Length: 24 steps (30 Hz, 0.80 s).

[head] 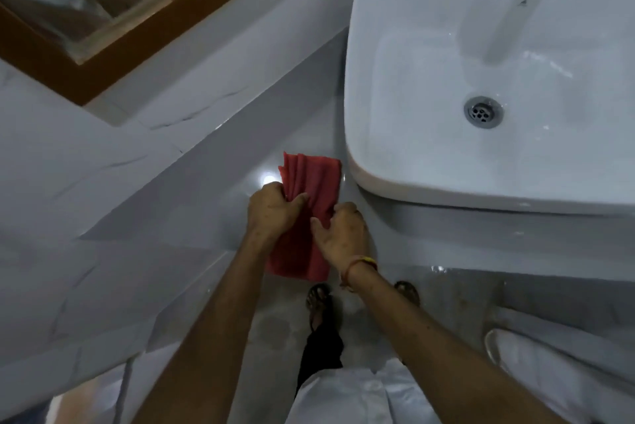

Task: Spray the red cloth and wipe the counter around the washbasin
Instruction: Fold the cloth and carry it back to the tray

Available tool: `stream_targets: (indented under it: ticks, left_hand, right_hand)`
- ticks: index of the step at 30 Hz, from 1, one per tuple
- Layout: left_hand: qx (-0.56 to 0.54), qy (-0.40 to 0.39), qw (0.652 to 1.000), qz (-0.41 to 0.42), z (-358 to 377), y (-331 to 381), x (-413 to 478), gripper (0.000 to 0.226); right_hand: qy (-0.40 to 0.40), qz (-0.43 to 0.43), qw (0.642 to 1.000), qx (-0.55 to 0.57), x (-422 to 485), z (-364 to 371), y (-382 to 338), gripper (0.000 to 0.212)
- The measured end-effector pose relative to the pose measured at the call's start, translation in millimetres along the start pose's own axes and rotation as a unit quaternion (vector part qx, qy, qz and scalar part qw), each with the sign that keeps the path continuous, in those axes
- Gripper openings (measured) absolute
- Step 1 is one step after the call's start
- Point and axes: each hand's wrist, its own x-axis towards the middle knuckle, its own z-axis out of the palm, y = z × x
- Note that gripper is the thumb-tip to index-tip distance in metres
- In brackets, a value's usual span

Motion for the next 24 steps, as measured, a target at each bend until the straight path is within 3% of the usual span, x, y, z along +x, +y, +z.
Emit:
stream_targets:
  ticks: [6,10,13,17,19,21,24]
  left_hand:
    - [-0.016,-0.054,0.996,0.064,-13.4,9.3,-24.2,0.031]
    - [-0.038,-0.088,0.985,0.147,-4.7,29.8,-66.8,0.023]
    - [-0.076,-0.177,0.960,0.201,19.8,55.7,-103.1,0.018]
    - [-0.034,-0.345,0.891,0.292,61.9,110.4,-141.3,0.035]
    - [0.007,-0.418,0.843,0.338,89.1,139.3,-168.0,0.041]
    - [0.034,-0.464,0.807,0.364,111.7,163.3,-195.1,0.043]
    - [0.062,-0.521,0.752,0.399,150.4,193.0,-250.4,0.044]
  right_hand:
    - [-0.001,0.109,0.987,0.120,-21.8,-0.2,8.3,0.036]
    - [0.037,0.114,0.960,0.251,-58.4,-34.3,44.9,0.021]
    - [0.094,0.132,0.937,0.308,-91.5,-69.2,83.6,0.010]
    - [0.234,0.159,0.876,0.391,-132.8,-119.3,135.4,0.024]
    - [0.294,0.173,0.827,0.447,-163.2,-142.6,163.2,0.020]
    - [0.335,0.177,0.786,0.488,-192.6,-158.5,184.1,0.015]
    - [0.403,0.196,0.722,0.527,-243.4,-181.4,216.7,0.026]
